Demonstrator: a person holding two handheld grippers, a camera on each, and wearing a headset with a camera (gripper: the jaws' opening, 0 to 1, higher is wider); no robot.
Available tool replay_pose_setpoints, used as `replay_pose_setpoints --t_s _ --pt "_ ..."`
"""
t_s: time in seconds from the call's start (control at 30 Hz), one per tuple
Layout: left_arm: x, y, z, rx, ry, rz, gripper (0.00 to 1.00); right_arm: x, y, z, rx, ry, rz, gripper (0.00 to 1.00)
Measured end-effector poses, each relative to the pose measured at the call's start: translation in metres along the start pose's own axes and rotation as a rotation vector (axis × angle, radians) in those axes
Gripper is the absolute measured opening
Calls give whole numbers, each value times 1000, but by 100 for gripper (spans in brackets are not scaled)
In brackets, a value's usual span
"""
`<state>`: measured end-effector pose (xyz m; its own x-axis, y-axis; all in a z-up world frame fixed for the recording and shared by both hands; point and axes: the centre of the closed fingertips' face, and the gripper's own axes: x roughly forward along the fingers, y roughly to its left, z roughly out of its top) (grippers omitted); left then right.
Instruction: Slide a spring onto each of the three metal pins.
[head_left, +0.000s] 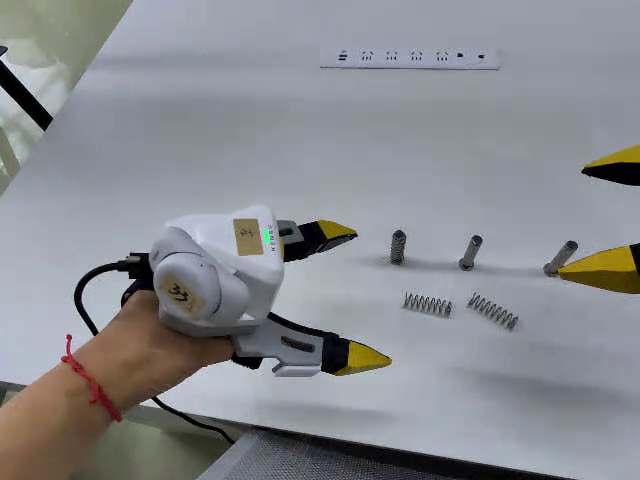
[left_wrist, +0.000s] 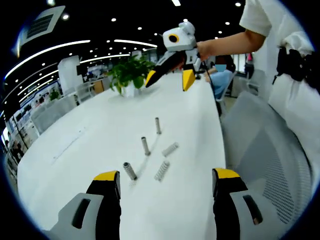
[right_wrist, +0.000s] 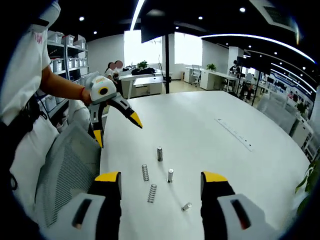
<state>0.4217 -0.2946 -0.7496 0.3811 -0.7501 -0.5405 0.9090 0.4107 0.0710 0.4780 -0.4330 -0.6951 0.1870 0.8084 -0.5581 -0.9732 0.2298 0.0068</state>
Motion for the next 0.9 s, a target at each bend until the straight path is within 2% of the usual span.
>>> replay_pose_setpoints --t_s 0.23,0.53,0.63,0.9 --pt "14 -1 -2 39 69 -48 63 -26 -2 -32 56 -41 -43 74" --pt "40 -3 -17 110 205 -98 45 -50 -4 -70 109 -81 -80 82" --pt "48 -2 -25 146 262 -101 41 -54 -3 -79 123 -91 -80 86" --pt "69 1 -34 171 343 -104 35 -58 -1 -104 101 -69 -67 93"
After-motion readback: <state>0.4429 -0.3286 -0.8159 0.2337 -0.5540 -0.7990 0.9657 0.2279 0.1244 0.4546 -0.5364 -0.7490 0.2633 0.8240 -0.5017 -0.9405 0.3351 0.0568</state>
